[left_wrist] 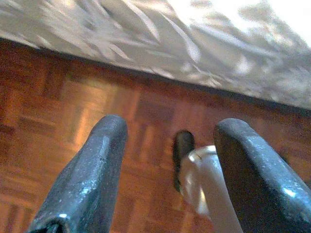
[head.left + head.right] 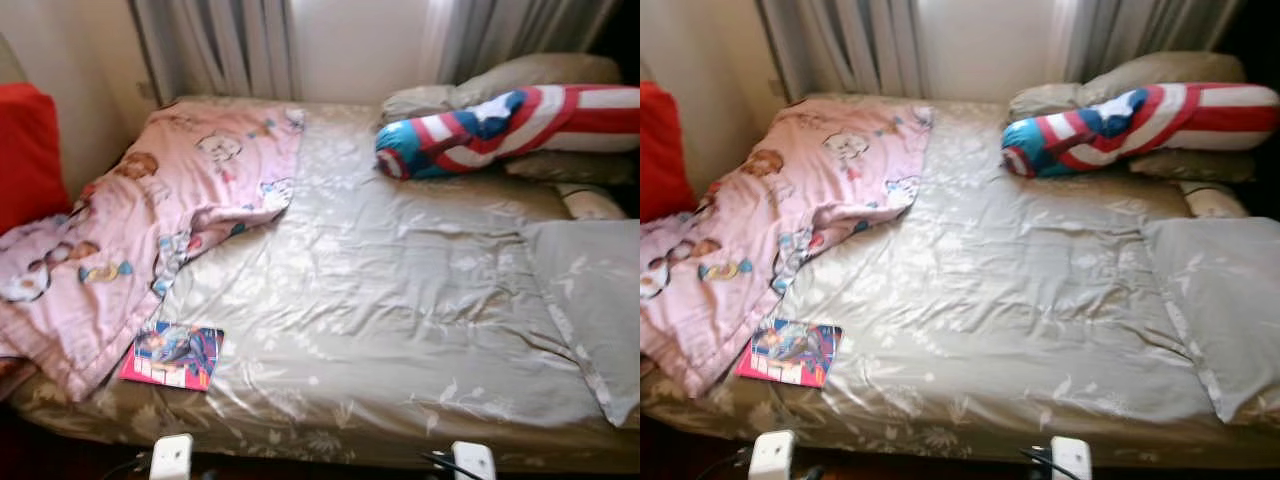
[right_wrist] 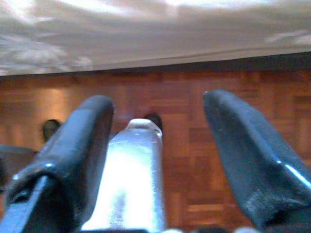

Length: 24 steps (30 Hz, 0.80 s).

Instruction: Clean up the room

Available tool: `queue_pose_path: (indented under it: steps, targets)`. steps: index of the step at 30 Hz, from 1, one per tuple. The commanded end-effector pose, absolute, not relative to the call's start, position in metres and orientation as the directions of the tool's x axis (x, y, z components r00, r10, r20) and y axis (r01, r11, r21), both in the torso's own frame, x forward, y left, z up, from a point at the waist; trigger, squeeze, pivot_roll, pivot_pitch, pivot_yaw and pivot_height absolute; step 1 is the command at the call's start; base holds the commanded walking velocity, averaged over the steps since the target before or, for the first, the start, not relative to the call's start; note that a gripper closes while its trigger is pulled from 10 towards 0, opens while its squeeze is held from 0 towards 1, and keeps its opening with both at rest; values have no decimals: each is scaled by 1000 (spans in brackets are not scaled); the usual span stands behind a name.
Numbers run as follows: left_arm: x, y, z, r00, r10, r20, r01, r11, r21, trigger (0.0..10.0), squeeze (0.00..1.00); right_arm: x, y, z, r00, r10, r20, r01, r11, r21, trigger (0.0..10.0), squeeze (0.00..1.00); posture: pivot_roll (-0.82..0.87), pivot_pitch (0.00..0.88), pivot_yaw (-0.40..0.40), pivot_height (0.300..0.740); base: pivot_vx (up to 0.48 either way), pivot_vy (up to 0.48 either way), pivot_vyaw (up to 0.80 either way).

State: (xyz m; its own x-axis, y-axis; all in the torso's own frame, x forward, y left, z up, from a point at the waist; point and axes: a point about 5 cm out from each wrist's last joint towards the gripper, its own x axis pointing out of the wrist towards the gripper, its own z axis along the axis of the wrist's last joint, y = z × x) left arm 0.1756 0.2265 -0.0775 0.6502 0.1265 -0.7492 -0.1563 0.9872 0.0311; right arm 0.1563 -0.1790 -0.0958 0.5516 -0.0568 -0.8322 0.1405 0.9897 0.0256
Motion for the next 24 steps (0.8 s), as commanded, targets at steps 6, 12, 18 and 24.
queue_pose_path:
  steps: [6, 12, 18, 24]
  targets:
    - [172, 221, -81, 636, 108, -764, -142, 990, 21, 10000, 0, 148, -189, -98, 534, -81, -841, 149, 989, 0, 10000, 0, -67, 38, 5, 740, 0, 399, 0]
    - [172, 221, -81, 637, 108, -763, -142, 990, 21, 10000, 0, 147, -189, -98, 534, -79, -842, 145, 989, -1, 10000, 0, -66, 31, 5, 740, 0, 398, 0]
    - [172, 220, -81, 636, 108, -764, -144, 989, 20, 10000, 0, 147, -190, -98, 533, -78, -842, 141, 990, -2, 10000, 0, -63, 22, 6, 740, 0, 396, 0]
    - [172, 221, -81, 634, 109, -765, -144, 989, 21, 10000, 0, 147, -190, -98, 533, -76, -843, 139, 990, -1, 10000, 0, -61, 20, 5, 740, 0, 398, 0]
